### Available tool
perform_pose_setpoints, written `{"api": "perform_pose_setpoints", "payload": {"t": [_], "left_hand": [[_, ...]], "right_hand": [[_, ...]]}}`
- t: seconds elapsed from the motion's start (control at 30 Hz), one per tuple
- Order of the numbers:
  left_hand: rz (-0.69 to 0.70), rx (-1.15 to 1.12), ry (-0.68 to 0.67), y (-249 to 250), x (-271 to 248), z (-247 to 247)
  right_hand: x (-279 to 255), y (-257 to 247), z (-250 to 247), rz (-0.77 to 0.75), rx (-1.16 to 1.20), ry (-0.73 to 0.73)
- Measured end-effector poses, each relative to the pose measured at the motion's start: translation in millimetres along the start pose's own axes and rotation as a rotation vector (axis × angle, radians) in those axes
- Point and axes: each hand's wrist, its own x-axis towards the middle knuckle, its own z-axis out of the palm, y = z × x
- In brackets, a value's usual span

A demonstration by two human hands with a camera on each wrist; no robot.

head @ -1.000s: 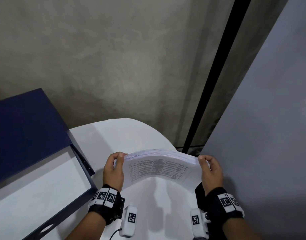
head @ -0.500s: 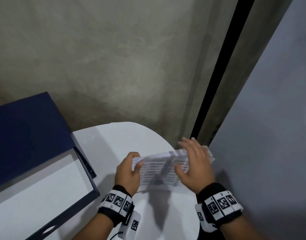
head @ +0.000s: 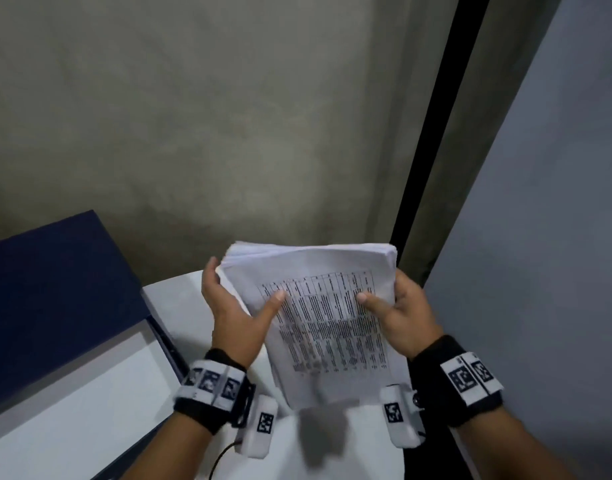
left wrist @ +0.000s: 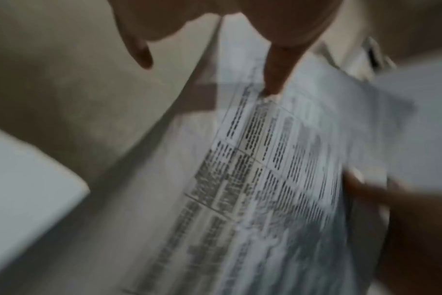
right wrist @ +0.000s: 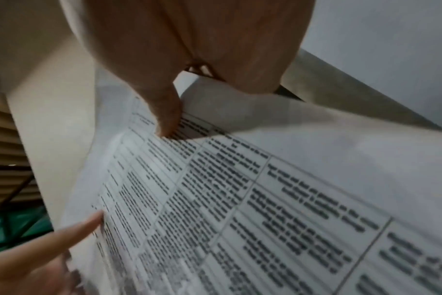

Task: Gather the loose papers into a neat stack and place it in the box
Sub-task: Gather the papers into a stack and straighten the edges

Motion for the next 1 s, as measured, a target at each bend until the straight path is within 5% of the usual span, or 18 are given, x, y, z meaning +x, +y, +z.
{"api": "perform_pose_setpoints", "payload": {"t": [0.1, 0.27, 0.43, 0.73, 1.0], "left_hand": [[-0.095, -0.355, -0.159, 4, 10, -5], [-0.023, -0.216, -0.129, 3, -8, -1], [-0.080, -0.076, -0.086, -24, -29, 1], [-0.100, -0.097, 0.006, -27, -24, -5], [-0.048, -0.163, -0.069, -25, -23, -12]], "right_hand": [[-1, -4, 6, -0.018, 0.077, 0.039], [-17, 26, 24, -0.006, 0.109, 0.240], [-42, 62, 37, 0.095, 0.023, 0.153], [-32, 50, 51, 0.000, 0.011, 0.213], [-39, 60, 49, -0.026, 0.062, 0.218]]}}
